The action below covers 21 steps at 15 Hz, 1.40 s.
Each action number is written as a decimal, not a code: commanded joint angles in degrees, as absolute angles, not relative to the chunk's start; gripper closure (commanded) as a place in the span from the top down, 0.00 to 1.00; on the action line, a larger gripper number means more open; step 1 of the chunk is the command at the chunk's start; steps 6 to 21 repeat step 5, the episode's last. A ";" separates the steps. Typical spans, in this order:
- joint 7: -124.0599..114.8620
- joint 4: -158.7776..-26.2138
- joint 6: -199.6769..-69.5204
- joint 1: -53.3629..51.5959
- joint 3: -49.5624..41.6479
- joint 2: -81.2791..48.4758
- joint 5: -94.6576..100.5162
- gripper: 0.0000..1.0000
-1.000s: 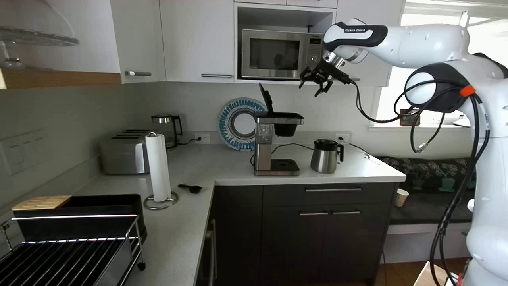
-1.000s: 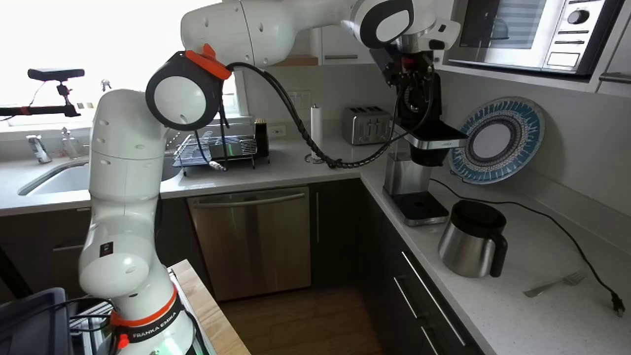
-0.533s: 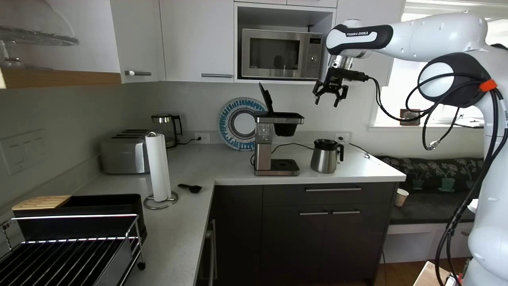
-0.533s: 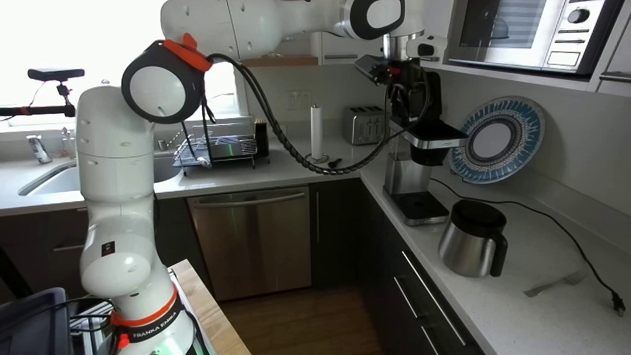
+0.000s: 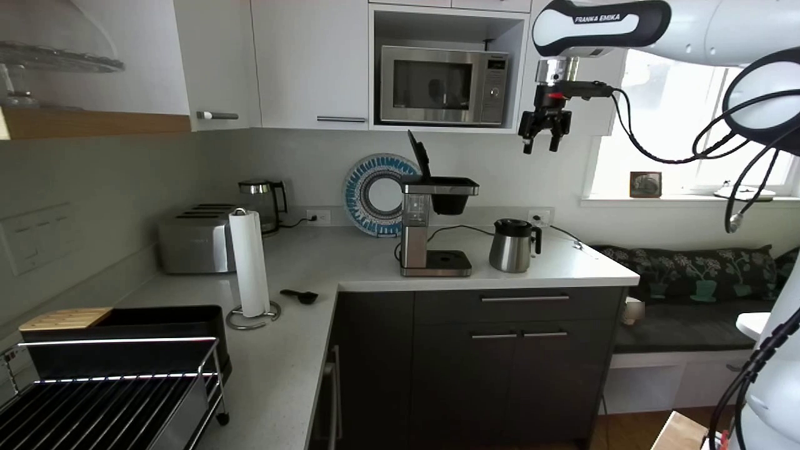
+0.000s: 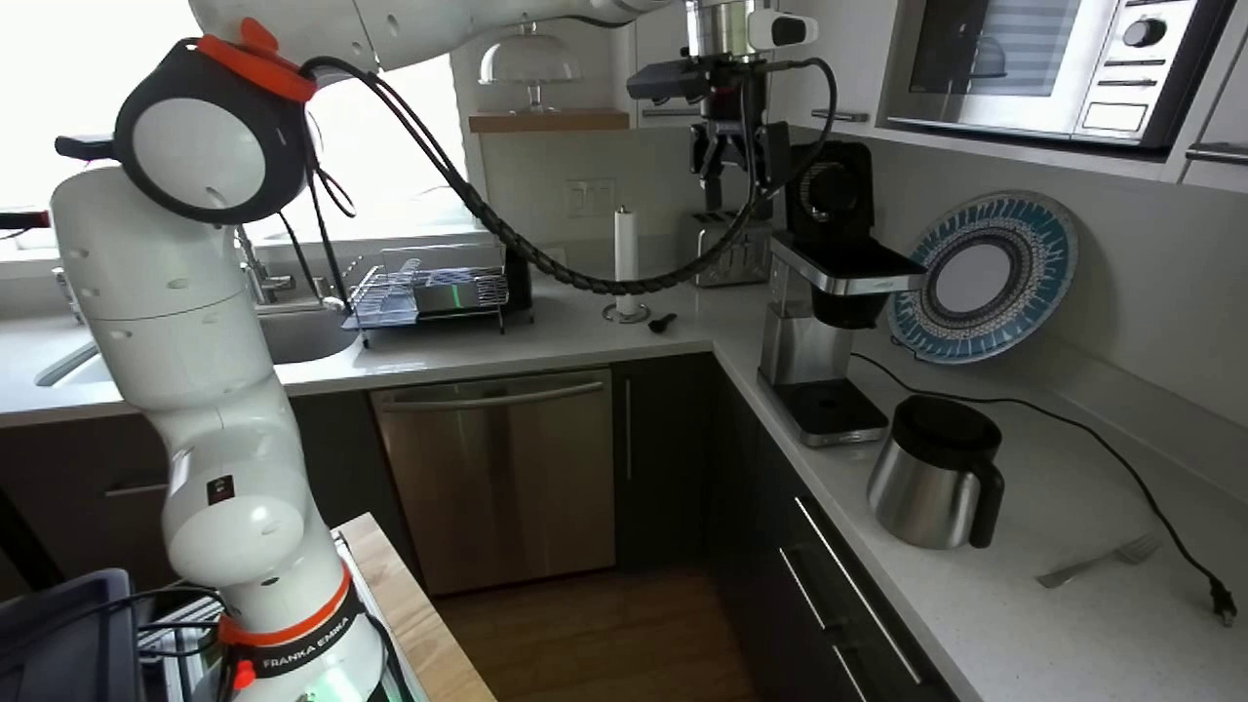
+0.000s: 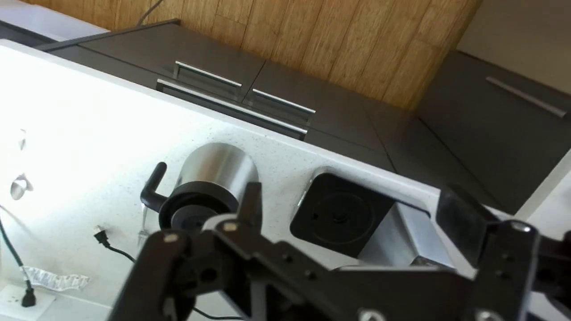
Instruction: Lift the black lid at the top of the coffee machine
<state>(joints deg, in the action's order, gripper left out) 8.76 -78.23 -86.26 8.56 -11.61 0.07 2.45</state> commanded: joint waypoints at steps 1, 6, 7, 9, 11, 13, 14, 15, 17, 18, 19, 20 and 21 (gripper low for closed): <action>11.28 -79.33 -85.01 8.51 -11.56 1.74 1.71 1.00; 14.80 -81.61 -83.49 8.79 -11.35 4.69 0.72 1.00; 14.80 -81.61 -83.49 8.79 -11.35 4.69 0.72 1.00; 14.80 -81.61 -83.49 8.79 -11.35 4.69 0.72 1.00; 14.80 -81.61 -83.49 8.79 -11.35 4.69 0.72 1.00; 14.80 -81.61 -83.49 8.79 -11.35 4.69 0.72 1.00; 14.80 -81.61 -83.49 8.79 -11.35 4.69 0.72 1.00; 14.80 -81.61 -83.49 8.79 -11.35 4.69 0.72 1.00; 14.80 -81.61 -83.49 8.79 -11.35 4.69 0.72 1.00; 14.80 -81.61 -83.49 8.79 -11.35 4.69 0.72 1.00; 14.80 -81.61 -83.49 8.79 -11.35 4.69 0.72 1.00; 14.80 -81.61 -83.49 8.79 -11.35 4.69 0.72 1.00; 14.80 -81.61 -83.49 8.79 -11.35 4.69 0.72 1.00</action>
